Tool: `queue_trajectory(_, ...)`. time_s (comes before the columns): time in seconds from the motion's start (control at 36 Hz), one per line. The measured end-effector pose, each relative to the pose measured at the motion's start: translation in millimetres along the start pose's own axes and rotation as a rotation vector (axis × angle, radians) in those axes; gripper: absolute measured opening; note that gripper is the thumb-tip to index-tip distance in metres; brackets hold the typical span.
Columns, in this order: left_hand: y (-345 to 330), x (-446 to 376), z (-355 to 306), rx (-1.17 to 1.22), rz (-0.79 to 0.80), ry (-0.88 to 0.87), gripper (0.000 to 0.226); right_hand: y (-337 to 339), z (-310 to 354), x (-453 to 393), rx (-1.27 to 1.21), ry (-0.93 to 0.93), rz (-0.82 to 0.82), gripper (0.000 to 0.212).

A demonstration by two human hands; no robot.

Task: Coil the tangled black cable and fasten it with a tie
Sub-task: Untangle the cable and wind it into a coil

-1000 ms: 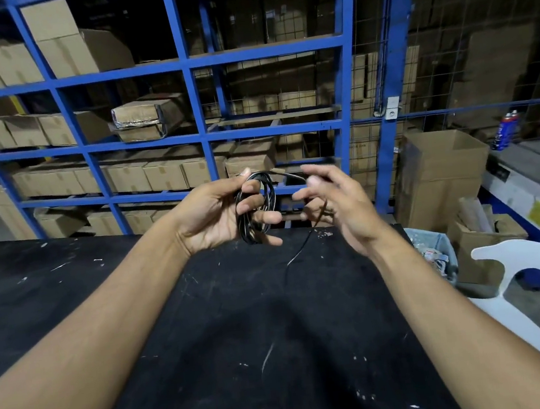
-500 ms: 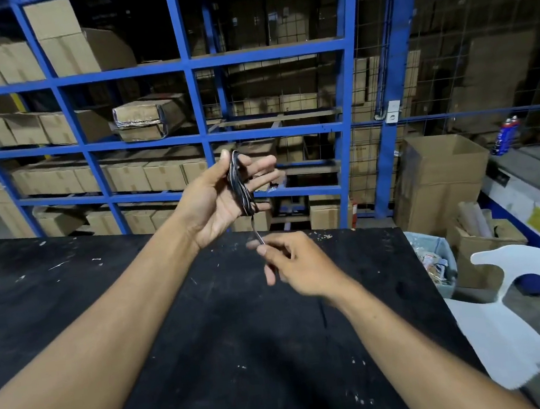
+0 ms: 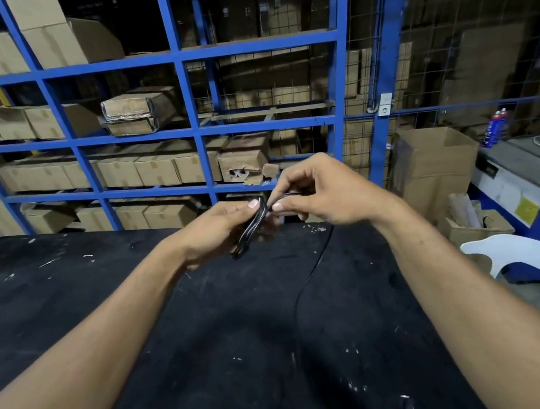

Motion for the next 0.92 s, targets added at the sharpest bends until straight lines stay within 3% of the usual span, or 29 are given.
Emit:
queue_trajectory(0.22,-57,14,2,0.323,0.462,0.045,0.051,-1,-36,-4,-0.506,0.081,0.076,0.016)
queue_trajectory(0.36,-72,23,-8,0.353,0.582,0.004,0.055,-21,-61,-2,-0.785,0.061,0.077,0.025)
queue_trajectory(0.53,-86,29,-25,0.509,0.702,-0.041,0.055,-51,-80,-2,-0.949,0.046,0.074,0.028)
queue_trajectory(0.67,-79,26,-39,0.645,0.667,-0.091,0.062,-74,-100,3,-1.009,-0.035,-0.009,0.019)
queue_trajectory(0.75,-73,24,-52,0.876,0.650,-0.150,0.058,-102,-102,10,-0.948,-0.091,-0.017,0.020)
queue_trajectory(0.86,-33,5,-46,0.536,0.293,-0.227,0.059,-129,-103,19,-0.934,-0.178,-0.045,0.023)
queue_trajectory(0.92,-19,1,-44,0.464,0.189,-0.222,0.057,-135,-100,22,-0.918,-0.189,-0.029,0.027)
Point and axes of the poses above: each hand's wrist, its own x-axis away from the middle knuckle, its own y-axis out of the back of the hand, z = x × y, the point moved 10 cm from there along -x, towards the middle knuckle, and after that the axes turned 9 degrees about z, right-handed, at the moved point
